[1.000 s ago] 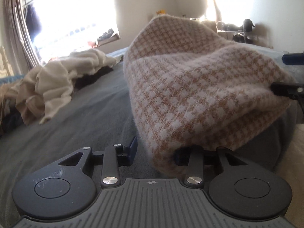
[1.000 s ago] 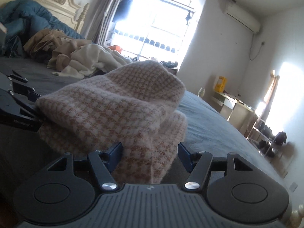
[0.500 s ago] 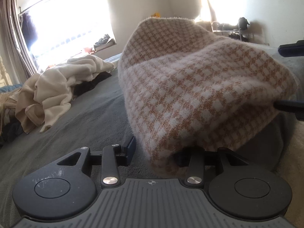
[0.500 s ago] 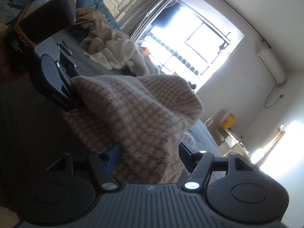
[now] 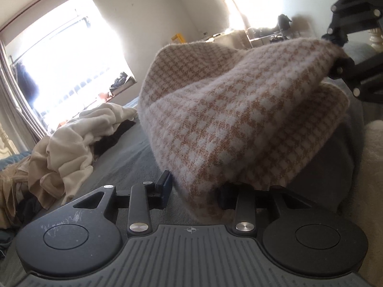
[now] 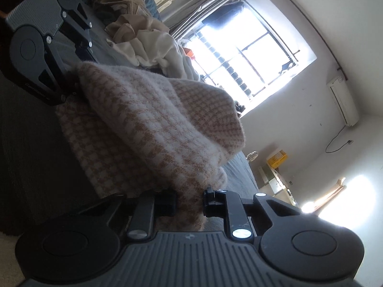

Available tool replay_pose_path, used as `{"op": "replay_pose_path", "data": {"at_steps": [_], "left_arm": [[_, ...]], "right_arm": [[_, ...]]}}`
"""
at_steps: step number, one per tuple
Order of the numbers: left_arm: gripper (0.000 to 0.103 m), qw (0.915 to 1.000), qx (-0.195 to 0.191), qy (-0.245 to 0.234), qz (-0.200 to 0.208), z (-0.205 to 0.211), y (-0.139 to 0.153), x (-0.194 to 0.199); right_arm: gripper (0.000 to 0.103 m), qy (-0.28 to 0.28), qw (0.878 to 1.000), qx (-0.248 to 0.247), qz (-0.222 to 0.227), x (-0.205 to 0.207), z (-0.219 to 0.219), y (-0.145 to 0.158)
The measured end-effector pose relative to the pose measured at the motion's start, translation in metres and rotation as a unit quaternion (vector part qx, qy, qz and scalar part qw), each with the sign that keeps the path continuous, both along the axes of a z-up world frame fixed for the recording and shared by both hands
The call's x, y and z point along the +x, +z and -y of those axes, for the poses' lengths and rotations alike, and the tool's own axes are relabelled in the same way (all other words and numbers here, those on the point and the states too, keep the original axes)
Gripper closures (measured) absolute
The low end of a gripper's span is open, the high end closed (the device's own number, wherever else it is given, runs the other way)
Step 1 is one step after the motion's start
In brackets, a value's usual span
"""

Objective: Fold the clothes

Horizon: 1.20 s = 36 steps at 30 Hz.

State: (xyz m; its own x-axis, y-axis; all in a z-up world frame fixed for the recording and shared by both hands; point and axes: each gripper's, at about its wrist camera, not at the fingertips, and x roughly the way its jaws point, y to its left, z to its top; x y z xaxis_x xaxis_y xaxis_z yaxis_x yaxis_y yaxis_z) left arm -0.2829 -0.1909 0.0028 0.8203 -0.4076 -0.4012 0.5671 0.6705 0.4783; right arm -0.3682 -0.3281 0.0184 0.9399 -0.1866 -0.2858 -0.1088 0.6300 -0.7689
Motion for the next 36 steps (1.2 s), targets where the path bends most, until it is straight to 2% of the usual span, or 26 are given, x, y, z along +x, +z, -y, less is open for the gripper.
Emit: {"op": "replay_pose_path", "data": {"at_steps": [4, 7, 11, 14, 15, 17, 18, 19, 22, 25, 27, 29, 31, 32, 33, 35, 36], "left_arm": [[0.067, 0.9998, 0.017, -0.002, 0.005, 0.005, -0.008, -0.004], [0.067, 0.9993, 0.030, -0.008, 0.020, 0.008, -0.011, -0.008], [0.066, 0.9997, 0.022, -0.006, 0.008, 0.005, -0.008, -0.004], [0.063, 0.9999, 0.015, -0.007, -0.002, 0.000, -0.006, -0.003], [0.062, 0.9998, 0.011, -0.013, -0.007, -0.003, -0.005, -0.004], [0.055, 0.9995, 0.005, -0.026, -0.016, -0.013, -0.002, -0.006], [0.052, 0.9992, -0.001, -0.032, -0.025, -0.019, 0.000, -0.006], [0.046, 0.9986, -0.008, -0.039, -0.035, -0.027, 0.003, -0.006], [0.045, 0.9930, -0.070, -0.045, -0.084, -0.058, 0.019, -0.003], [0.045, 0.9856, -0.129, -0.045, -0.099, -0.083, 0.040, 0.000], [0.045, 0.9839, -0.154, -0.047, -0.079, -0.083, 0.053, 0.005], [0.045, 0.9828, -0.166, -0.059, -0.055, -0.072, 0.063, 0.013], [0.045, 0.9813, -0.174, -0.076, -0.031, -0.053, 0.068, 0.023], [0.046, 0.9812, -0.170, -0.086, -0.032, -0.043, 0.066, 0.028], [0.046, 0.9813, -0.163, -0.095, -0.037, -0.031, 0.063, 0.033], [0.047, 0.9834, -0.132, -0.113, -0.053, -0.012, 0.051, 0.039], [0.048, 0.9839, -0.121, -0.118, -0.060, -0.006, 0.042, 0.041]], "right_arm": [[0.084, -0.012, 1.000, -0.008, -0.028, 0.006, 0.006, -0.018], [0.084, -0.023, 0.998, 0.005, -0.058, 0.011, 0.011, -0.031], [0.083, -0.028, 0.997, 0.048, -0.057, 0.012, 0.015, -0.016], [0.077, -0.043, 0.995, 0.048, -0.070, 0.013, 0.021, -0.023], [0.072, -0.049, 0.995, 0.044, -0.071, 0.011, 0.023, -0.027], [0.064, -0.065, 0.994, 0.063, -0.068, 0.002, 0.030, -0.025], [0.062, -0.073, 0.992, 0.073, -0.067, -0.002, 0.033, -0.023], [0.062, -0.087, 0.990, 0.086, -0.065, -0.007, 0.038, -0.019], [0.063, -0.130, 0.984, 0.110, -0.053, -0.023, 0.053, -0.004], [0.064, -0.149, 0.977, 0.154, -0.014, -0.036, 0.066, 0.024], [0.064, -0.131, 0.970, 0.203, 0.033, -0.040, 0.067, 0.050], [0.065, -0.081, 0.962, 0.250, 0.077, -0.035, 0.061, 0.075], [0.065, -0.020, 0.954, 0.284, 0.093, -0.020, 0.053, 0.089], [0.067, -0.008, 0.956, 0.281, 0.082, -0.010, 0.050, 0.088], [0.072, 0.004, 0.958, 0.278, 0.071, 0.000, 0.046, 0.087], [0.077, 0.024, 0.961, 0.271, 0.047, 0.020, 0.039, 0.084], [0.079, 0.010, 0.964, 0.266, 0.019, 0.027, 0.040, 0.073]]}}
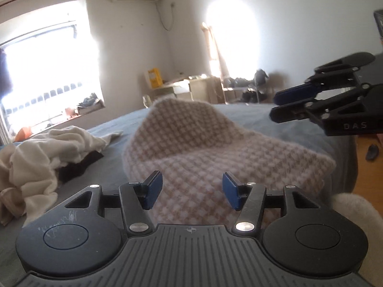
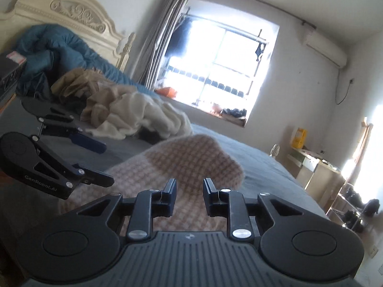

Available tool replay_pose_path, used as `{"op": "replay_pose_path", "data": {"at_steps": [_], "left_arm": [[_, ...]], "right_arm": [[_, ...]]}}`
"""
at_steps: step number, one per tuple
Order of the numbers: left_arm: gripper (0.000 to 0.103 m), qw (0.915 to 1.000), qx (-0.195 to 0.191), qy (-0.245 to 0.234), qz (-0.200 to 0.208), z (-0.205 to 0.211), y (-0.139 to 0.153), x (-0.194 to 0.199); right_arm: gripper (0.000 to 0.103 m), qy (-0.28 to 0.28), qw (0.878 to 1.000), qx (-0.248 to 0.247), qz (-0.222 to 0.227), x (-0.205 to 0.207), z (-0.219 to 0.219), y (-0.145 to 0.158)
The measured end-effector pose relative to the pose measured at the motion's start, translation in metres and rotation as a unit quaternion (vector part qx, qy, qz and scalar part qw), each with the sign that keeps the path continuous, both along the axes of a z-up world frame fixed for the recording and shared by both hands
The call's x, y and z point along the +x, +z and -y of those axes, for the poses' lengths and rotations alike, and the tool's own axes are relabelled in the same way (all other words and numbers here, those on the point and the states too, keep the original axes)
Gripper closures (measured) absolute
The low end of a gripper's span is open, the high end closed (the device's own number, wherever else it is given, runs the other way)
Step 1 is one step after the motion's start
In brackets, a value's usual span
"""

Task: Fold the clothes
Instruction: 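Press the folded houndstooth bundle flat with both grippers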

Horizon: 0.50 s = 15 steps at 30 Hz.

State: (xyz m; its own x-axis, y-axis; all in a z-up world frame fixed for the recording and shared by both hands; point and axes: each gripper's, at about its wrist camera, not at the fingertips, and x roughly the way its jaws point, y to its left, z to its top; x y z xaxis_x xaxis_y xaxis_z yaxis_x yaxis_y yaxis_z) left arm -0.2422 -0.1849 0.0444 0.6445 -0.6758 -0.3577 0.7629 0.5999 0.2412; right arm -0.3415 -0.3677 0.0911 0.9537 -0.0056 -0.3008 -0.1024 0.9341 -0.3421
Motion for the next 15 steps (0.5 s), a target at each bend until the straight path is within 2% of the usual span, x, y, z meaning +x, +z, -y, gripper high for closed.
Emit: {"op": "replay_pose_path", "data": {"at_steps": [2, 3, 4, 5, 7, 9, 12, 15], "left_arm": [[0.047, 0.9999, 0.013, -0.006, -0.010, 0.008, -0.021, 0.002], [0.047, 0.9997, 0.021, -0.011, -0.002, 0.012, -0.029, -0.001], [0.046, 0.9993, 0.030, -0.017, 0.015, 0.015, -0.036, -0.006], [0.043, 0.9985, 0.040, -0.018, 0.035, 0.018, -0.040, -0.012], [0.040, 0.9973, 0.050, -0.011, 0.051, 0.021, -0.043, -0.018], [0.038, 0.9983, 0.039, -0.012, 0.042, 0.018, -0.043, -0.016], [0.034, 0.9988, 0.025, -0.019, 0.036, 0.014, -0.045, -0.013], [0.031, 0.9987, 0.019, -0.029, 0.039, 0.013, -0.047, -0.014]], "right_arm": [[0.081, -0.022, 0.997, 0.000, -0.077, 0.019, 0.011, -0.032], [0.082, -0.035, 0.992, 0.004, -0.120, 0.028, 0.019, -0.052], [0.081, -0.041, 0.989, -0.001, -0.141, 0.028, 0.021, -0.075], [0.081, -0.041, 0.990, -0.007, -0.136, 0.020, 0.018, -0.082], [0.082, -0.049, 0.988, -0.017, -0.144, 0.016, 0.011, -0.067], [0.080, -0.060, 0.990, -0.031, -0.126, 0.015, 0.006, -0.043], [0.080, -0.057, 0.996, -0.036, -0.060, 0.028, -0.003, -0.004], [0.074, -0.022, 0.999, -0.041, 0.000, 0.063, -0.017, 0.026]]}}
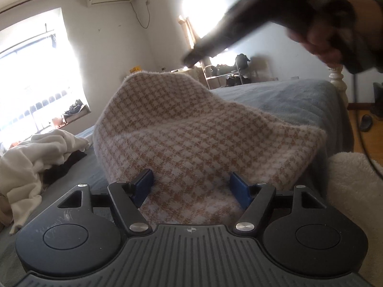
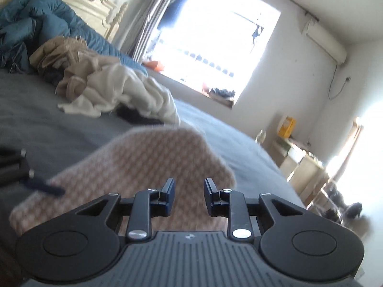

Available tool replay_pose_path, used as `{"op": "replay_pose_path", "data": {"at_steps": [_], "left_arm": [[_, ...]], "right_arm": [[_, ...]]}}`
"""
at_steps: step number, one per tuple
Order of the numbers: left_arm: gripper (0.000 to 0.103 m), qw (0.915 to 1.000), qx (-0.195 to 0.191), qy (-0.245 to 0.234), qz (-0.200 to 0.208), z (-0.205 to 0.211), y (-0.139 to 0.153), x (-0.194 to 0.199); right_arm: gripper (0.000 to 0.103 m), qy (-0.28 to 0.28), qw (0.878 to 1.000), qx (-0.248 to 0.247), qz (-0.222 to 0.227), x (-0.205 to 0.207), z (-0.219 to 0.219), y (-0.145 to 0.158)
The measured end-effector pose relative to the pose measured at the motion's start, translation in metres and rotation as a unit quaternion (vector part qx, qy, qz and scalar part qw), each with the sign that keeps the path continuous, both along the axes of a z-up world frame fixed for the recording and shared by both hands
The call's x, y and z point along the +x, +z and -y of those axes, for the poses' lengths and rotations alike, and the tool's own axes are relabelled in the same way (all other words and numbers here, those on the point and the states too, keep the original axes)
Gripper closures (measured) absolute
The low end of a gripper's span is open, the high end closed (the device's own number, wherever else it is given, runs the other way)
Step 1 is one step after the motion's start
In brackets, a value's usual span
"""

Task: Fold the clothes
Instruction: 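Press the folded houndstooth bundle flat with both grippers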

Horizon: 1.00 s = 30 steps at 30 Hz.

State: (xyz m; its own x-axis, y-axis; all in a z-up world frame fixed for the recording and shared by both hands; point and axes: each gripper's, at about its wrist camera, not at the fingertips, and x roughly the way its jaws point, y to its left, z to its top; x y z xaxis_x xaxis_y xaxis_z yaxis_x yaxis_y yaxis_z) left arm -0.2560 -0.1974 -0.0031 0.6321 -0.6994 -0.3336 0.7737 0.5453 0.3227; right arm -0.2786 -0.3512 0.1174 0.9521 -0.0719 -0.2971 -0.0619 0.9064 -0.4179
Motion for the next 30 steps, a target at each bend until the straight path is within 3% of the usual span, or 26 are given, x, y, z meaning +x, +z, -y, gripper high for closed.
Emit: {"op": "replay_pose_path", "data": {"at_steps": [5, 7, 9, 11, 13, 14, 17, 20, 21, 24, 26, 28, 30], "left_arm": [[0.028, 0.9998, -0.012, -0.014, -0.004, -0.004, -0.002, -0.001], [0.026, 0.9997, -0.014, -0.022, 0.000, -0.006, -0.004, 0.000], [0.025, 0.9994, -0.013, -0.033, 0.004, -0.006, -0.007, 0.000], [0.025, 0.9985, -0.010, -0.054, 0.002, -0.005, -0.008, 0.001], [0.022, 0.9977, -0.009, -0.066, 0.010, -0.001, -0.008, -0.003], [0.015, 0.9976, -0.006, -0.068, 0.010, 0.001, -0.008, -0.004], [0.013, 0.9975, -0.002, -0.070, 0.010, 0.002, -0.010, -0.005], [0.012, 0.9982, -0.002, -0.060, -0.001, 0.001, -0.007, -0.006], [0.012, 0.9983, -0.006, -0.057, -0.010, -0.001, -0.006, -0.003], [0.012, 0.9984, -0.008, -0.053, -0.017, -0.002, -0.005, -0.001], [0.012, 0.9987, -0.005, -0.048, -0.013, -0.001, -0.006, -0.003], [0.012, 0.9991, -0.001, -0.042, -0.008, 0.000, -0.007, -0.005], [0.012, 0.9994, 0.001, -0.027, -0.023, 0.002, -0.010, 0.000]], "right_arm": [[0.075, 0.072, 0.996, -0.042, 0.030, 0.071, -0.041, 0.016], [0.075, 0.042, 0.996, -0.076, 0.009, 0.103, -0.042, -0.003], [0.074, -0.021, 0.995, -0.084, -0.045, 0.136, -0.010, -0.040], [0.077, -0.090, 0.987, -0.014, -0.133, 0.164, 0.042, -0.087], [0.078, -0.093, 0.983, 0.071, -0.141, 0.164, 0.080, -0.105], [0.078, -0.096, 0.982, 0.086, -0.137, 0.161, 0.085, -0.099], [0.075, -0.098, 0.987, 0.004, -0.127, 0.157, 0.065, -0.099], [0.075, -0.100, 0.989, -0.006, -0.109, 0.150, 0.061, -0.080], [0.075, -0.101, 0.991, 0.000, -0.084, 0.144, 0.057, -0.065], [0.075, -0.027, 0.997, 0.068, -0.031, 0.126, 0.037, -0.018], [0.075, 0.045, 0.993, 0.106, -0.039, 0.125, 0.022, -0.006], [0.076, 0.083, 0.986, 0.118, -0.079, 0.144, 0.007, -0.022], [0.076, 0.070, 0.984, 0.109, -0.122, 0.168, 0.001, -0.068]]}}
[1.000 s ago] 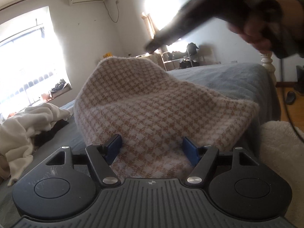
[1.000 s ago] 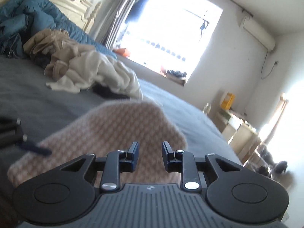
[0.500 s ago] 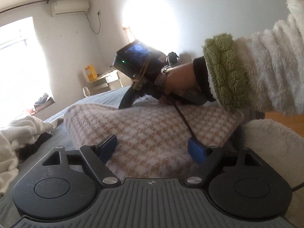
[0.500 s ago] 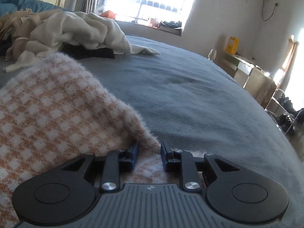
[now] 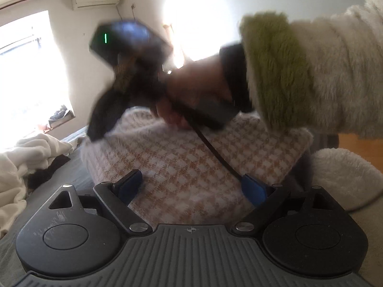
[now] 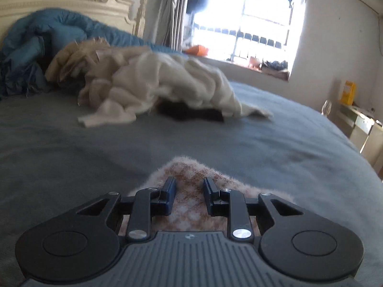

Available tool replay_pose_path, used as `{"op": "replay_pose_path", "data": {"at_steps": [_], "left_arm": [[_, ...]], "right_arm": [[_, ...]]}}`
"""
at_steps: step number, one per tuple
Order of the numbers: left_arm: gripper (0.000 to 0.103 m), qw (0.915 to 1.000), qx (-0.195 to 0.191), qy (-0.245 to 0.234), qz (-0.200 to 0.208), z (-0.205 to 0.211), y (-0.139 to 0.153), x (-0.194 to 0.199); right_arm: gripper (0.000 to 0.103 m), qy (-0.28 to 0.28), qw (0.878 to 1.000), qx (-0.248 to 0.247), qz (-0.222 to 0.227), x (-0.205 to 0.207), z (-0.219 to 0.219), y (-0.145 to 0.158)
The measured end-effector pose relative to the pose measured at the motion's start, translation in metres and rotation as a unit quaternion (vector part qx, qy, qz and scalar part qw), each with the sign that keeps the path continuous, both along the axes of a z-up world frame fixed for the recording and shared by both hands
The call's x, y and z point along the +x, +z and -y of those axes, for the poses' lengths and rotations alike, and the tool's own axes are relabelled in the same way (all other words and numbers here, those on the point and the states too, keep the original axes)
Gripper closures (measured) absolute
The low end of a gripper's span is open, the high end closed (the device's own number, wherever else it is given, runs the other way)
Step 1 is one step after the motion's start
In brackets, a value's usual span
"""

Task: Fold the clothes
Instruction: 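Press the folded houndstooth bundle flat with both grippers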

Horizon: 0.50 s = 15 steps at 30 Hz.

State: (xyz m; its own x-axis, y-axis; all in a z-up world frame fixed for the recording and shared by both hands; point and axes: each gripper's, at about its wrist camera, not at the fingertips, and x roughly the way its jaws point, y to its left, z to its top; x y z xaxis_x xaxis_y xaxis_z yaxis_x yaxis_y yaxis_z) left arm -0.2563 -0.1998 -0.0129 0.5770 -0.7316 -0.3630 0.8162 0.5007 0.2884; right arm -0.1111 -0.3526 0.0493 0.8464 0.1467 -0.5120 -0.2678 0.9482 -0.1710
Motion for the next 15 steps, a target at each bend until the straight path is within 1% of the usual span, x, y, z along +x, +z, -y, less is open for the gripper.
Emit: {"op": "replay_pose_path", "data": {"at_steps": [1, 3, 5, 7, 10, 12, 15], "left_arm": [[0.012, 1.0000, -0.006, 0.002, -0.003, -0.001, -0.001, 0.002], [0.012, 0.9999, -0.011, -0.001, 0.003, -0.004, 0.000, 0.001], [0.012, 0.9998, -0.018, -0.004, -0.002, -0.007, 0.001, 0.000], [0.012, 0.9998, -0.015, -0.008, 0.007, -0.008, 0.001, -0.004], [0.012, 0.9998, -0.018, -0.008, 0.006, -0.009, 0.000, -0.005], [0.011, 0.9998, -0.016, -0.004, 0.010, -0.007, 0.000, -0.006], [0.011, 0.9999, -0.012, -0.005, 0.001, -0.005, 0.002, -0.002]], "right_arm": [[0.076, -0.003, 1.000, -0.006, -0.018, 0.010, -0.003, -0.019], [0.076, -0.003, 1.000, -0.011, -0.015, 0.008, -0.006, -0.009], [0.076, -0.006, 1.000, -0.011, -0.019, 0.006, -0.006, -0.006], [0.076, 0.000, 0.999, -0.029, -0.014, 0.002, -0.011, 0.009], [0.077, 0.000, 1.000, -0.008, 0.018, -0.001, -0.015, 0.040], [0.077, -0.007, 1.000, -0.001, -0.003, 0.013, -0.009, 0.014], [0.078, -0.016, 0.999, 0.009, -0.033, 0.032, 0.000, -0.021]]}}
